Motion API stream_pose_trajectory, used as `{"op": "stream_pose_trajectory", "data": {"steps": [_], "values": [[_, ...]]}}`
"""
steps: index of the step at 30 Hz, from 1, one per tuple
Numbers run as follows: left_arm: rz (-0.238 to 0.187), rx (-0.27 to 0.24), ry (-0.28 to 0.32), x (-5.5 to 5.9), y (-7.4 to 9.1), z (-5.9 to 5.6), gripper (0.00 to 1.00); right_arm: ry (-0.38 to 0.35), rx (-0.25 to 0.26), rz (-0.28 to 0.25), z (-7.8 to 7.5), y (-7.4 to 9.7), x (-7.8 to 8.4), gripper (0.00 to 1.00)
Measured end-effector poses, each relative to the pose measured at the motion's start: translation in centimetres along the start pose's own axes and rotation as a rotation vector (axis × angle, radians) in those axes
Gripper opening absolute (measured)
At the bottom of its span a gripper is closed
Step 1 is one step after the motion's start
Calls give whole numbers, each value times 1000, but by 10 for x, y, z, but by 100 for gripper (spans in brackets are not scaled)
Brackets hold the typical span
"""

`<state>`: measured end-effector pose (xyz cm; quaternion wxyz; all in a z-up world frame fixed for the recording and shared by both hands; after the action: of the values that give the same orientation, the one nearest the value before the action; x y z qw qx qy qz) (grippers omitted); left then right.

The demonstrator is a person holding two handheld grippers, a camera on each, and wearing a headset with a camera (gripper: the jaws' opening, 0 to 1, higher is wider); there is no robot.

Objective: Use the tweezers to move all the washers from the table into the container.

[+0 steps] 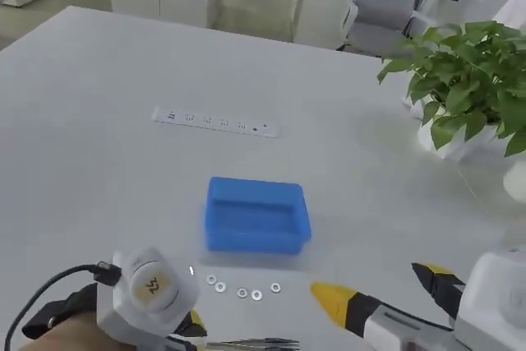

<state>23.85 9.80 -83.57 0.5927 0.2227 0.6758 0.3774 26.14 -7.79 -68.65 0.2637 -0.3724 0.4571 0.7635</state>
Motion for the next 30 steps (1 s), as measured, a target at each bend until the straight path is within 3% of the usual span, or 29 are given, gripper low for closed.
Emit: {"op": "stream_pose_trajectory", "data": {"steps": [1,2,3,5,8,18,24,30], "values": [[6,1,0,2,-2,0,16,2,0,1,0,0,0,89],[-8,1,-59,0,-1,4,14,5,-1,3,1,-1,1,89],[-9,-5,-7,0,-4,4,12,5,-2,4,1,-1,1,89],[-5,-5,0,1,1,4,12,6,-7,2,3,-1,0,89],[3,6,-58,1,0,4,11,13,-12,-2,6,-1,-2,89],[4,-8,-162,-3,-5,-3,0,25,-23,-1,12,2,0,88],[15,-5,-167,-4,-3,-5,0,24,-37,-6,14,4,-1,88],[11,-23,-175,-12,8,-5,0,17,-60,-5,18,5,2,88]]}}
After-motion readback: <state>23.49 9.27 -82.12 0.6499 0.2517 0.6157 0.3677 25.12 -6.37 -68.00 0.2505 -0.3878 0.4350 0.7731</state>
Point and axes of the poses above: the centre of the closed fingertips' face, and the gripper's own axes: y roughly backward along the fingers, z roughly to its left, x roughly out of its underside, the point moved 3 cm from there along y, roughly backward along the fingers, and after that the axes turned 11 degrees about -y, right-handed, at the moved point
